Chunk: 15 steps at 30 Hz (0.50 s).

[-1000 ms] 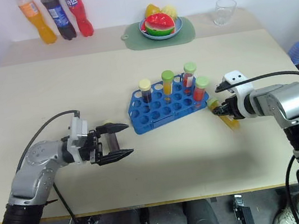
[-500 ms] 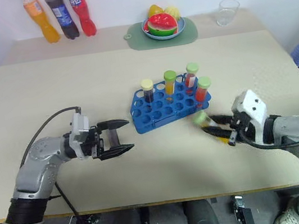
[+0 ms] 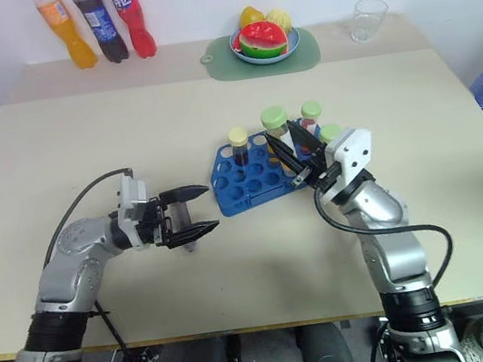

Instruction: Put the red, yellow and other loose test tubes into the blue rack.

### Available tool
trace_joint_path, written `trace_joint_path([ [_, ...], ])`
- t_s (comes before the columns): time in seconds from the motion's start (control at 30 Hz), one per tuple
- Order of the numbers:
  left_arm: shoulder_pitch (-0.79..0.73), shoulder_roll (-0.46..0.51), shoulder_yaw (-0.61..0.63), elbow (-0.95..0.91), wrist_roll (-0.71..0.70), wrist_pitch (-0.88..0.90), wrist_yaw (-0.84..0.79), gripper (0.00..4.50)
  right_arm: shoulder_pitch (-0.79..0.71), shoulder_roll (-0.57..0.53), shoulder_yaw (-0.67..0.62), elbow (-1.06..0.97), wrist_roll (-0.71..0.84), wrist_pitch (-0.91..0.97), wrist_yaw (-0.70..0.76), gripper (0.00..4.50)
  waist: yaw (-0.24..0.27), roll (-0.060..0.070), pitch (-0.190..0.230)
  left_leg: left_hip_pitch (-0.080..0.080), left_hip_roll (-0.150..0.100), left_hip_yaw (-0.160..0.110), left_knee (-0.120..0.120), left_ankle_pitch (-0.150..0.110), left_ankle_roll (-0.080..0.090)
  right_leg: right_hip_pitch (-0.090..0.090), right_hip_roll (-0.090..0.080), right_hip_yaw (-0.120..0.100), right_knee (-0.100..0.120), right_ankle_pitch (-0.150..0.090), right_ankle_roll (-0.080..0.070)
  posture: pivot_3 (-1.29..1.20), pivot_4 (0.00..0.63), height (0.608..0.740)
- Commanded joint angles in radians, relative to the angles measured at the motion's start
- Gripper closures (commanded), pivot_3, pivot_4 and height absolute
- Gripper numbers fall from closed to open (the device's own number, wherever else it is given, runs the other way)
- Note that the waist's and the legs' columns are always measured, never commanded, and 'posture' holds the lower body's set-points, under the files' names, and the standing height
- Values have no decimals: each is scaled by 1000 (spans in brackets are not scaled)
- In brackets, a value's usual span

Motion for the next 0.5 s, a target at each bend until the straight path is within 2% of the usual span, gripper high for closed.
trace_joint_path([
  [0.03, -19, -4, 19, -6, -2, -25, 3, 660, -35, 23, -9, 109, -49, -149, -36, 3633, -2, 0, 0, 0, 0, 0, 0, 0, 0, 0, 0, 0, 0, 0, 0, 0, 150, 740],
  [0.33, -22, 9, 33, 0, -2, -31, 7, 660, -66, 29, -7, 344, -68, -308, -39, 3633, -11, 0, 0, 1, 0, 0, 0, 0, 0, 0, 0, 0, 1, 0, 0, 0, 150, 740],
  [0.5, -12, 20, 42, -12, -5, -27, 11, 660, -68, 53, 26, 368, -52, -328, -21, 3633, -22, 0, 0, 1, 0, 0, 0, 0, 0, 1, 0, 0, 2, 1, 2, 0, 150, 740],
])
